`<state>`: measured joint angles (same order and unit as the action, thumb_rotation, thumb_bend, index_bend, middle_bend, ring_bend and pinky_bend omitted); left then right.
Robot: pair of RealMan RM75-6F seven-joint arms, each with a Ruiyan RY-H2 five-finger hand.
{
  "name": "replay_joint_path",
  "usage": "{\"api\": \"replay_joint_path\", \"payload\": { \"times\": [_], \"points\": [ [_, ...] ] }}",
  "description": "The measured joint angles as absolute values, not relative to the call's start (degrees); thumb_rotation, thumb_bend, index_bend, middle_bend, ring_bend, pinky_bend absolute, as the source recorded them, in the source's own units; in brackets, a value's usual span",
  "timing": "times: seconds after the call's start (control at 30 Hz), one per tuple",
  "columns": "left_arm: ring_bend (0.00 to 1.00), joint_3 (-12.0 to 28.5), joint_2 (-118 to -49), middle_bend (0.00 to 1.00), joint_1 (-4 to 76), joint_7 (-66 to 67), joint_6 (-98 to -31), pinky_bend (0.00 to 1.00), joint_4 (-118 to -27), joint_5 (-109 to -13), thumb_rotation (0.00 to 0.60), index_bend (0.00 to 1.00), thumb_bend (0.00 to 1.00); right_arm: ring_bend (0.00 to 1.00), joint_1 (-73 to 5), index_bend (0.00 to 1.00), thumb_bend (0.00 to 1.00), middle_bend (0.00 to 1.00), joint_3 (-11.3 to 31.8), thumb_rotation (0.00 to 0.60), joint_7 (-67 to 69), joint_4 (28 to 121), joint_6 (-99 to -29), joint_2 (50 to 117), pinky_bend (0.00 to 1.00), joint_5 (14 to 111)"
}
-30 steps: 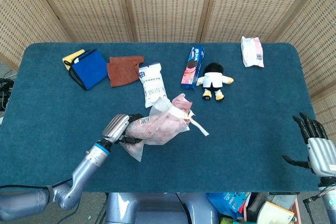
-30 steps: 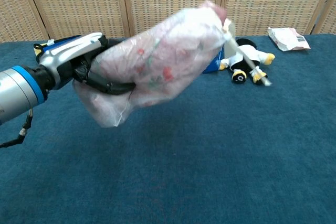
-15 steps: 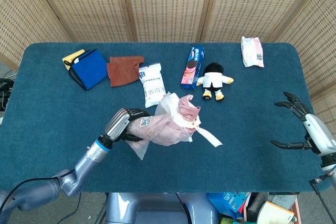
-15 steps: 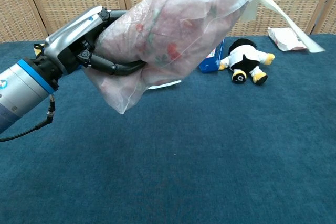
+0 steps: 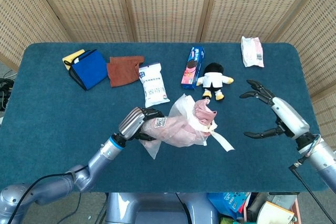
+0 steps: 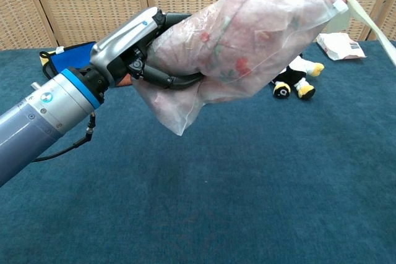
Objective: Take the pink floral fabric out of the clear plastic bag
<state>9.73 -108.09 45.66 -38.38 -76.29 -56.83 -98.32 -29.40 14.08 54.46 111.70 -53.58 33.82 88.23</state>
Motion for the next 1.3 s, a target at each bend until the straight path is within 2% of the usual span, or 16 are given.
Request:
{"api": "replay_joint_path", "payload": {
  "times": [0.43, 0.7, 1.3],
  "points": [
    [0.50, 11.2, -108.4, 0.53, 49.1, -35.7, -73.7, 0.61, -58.3, -96.0, 0.600, 0.59, 0.43, 0.00, -34.9, 0.28, 0.11, 0.02, 16.5, 0.600, 42.2, 114.1, -48.4, 37.1, 0.00, 79.0],
    [0.50, 11.1, -108.4, 0.53, 49.7, -34.8, -73.5, 0.61, -59.1, -95.0, 0.600, 0.59, 0.43, 0.00, -37.4, 0.30, 0.11, 0.02, 16.8, 0.600, 32.7, 115.6, -46.9, 39.9, 0.00, 73.4],
    [0.50, 11.3, -108.4, 0.53, 50.8, -34.2, -73.4, 0.61, -60.3, -93.3, 0.600, 0.59, 0.43, 0.00, -40.0, 0.30, 0.11, 0.01, 17.2, 0.600, 26.7, 118.3, -44.5, 42.4, 0.00, 71.0]
  ]
}}
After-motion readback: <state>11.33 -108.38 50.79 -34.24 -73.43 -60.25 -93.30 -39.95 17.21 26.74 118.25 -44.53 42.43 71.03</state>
